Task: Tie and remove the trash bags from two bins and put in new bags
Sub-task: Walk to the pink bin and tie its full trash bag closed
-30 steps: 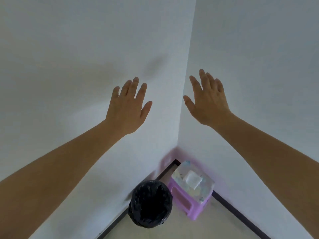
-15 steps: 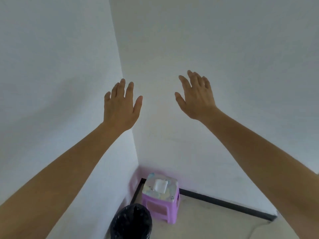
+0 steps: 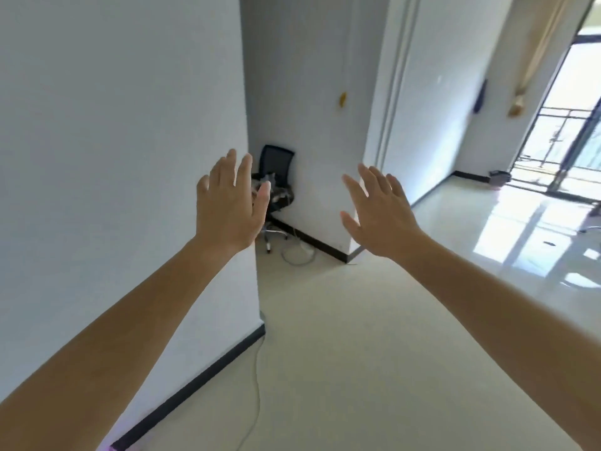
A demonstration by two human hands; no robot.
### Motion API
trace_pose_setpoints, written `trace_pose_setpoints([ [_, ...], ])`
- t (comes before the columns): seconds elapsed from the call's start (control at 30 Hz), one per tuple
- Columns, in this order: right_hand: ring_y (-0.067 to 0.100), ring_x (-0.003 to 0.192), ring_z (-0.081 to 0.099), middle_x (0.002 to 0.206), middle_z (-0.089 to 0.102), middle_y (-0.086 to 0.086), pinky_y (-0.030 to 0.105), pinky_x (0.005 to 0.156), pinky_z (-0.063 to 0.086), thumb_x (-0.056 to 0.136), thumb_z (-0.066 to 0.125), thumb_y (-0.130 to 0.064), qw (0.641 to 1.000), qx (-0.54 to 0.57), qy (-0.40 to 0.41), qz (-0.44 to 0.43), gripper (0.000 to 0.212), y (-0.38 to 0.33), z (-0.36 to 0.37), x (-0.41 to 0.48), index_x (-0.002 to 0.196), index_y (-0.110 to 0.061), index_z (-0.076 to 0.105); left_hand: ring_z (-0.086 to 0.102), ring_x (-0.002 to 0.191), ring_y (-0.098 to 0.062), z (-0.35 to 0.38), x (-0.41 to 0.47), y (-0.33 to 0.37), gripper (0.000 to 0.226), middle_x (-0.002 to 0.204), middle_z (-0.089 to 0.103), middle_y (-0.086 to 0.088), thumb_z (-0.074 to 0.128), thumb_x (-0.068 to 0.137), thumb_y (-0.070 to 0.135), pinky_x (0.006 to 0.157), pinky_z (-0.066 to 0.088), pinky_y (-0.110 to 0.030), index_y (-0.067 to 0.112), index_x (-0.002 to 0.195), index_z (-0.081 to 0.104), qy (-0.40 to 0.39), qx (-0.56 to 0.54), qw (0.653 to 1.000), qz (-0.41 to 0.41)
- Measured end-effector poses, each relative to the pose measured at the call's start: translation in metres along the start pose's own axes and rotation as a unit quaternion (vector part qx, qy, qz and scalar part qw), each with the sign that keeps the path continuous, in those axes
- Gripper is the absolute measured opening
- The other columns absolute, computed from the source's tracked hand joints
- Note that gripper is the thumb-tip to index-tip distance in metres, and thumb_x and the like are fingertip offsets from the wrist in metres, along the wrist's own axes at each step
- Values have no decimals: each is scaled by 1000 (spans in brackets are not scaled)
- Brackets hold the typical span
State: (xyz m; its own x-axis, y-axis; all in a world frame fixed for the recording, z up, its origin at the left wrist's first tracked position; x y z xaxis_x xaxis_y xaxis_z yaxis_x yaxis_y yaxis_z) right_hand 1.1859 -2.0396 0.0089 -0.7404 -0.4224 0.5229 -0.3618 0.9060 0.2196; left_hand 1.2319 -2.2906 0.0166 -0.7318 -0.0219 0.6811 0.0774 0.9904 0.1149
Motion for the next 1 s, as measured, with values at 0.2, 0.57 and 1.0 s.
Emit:
trace_pose_setpoints([
  [0.2,37,148,25,160,24,22,51,120,21,98,46,-43,986,-90,-5,143,67,230,1,-110,155,-11,29,34,140,-37,88,46,245,61,155,33,-21,28,103,48,110,31,-57,8,148,34,8,-101,985,140],
  [0.57,39,147,22,160,21,23,52,118,20,99,48,-41,938,-89,-49,331,69,517,48,-212,155,-8,26,34,141,-36,224,102,545,66,156,31,-20,27,100,50,108,32,-57,8,150,33,-51,-158,955,247],
  [1.0,37,149,20,162,20,21,52,119,17,99,46,-46,940,-152,-95,291,70,772,207,-114,156,-11,26,36,139,-39,449,290,697,66,155,31,-22,30,100,50,104,36,-56,6,149,33,-50,-187,942,275],
])
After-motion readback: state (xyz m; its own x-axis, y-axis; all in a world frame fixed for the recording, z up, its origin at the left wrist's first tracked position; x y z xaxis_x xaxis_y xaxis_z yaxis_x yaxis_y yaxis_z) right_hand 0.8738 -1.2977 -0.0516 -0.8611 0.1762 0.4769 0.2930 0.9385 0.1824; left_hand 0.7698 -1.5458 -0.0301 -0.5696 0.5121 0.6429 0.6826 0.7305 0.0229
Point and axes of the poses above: each hand's wrist, its own x-axis towards the middle knuckle, its own z-axis out of the palm, y = z × x, the point moved 2 cm from there along x, towards the middle knuckle
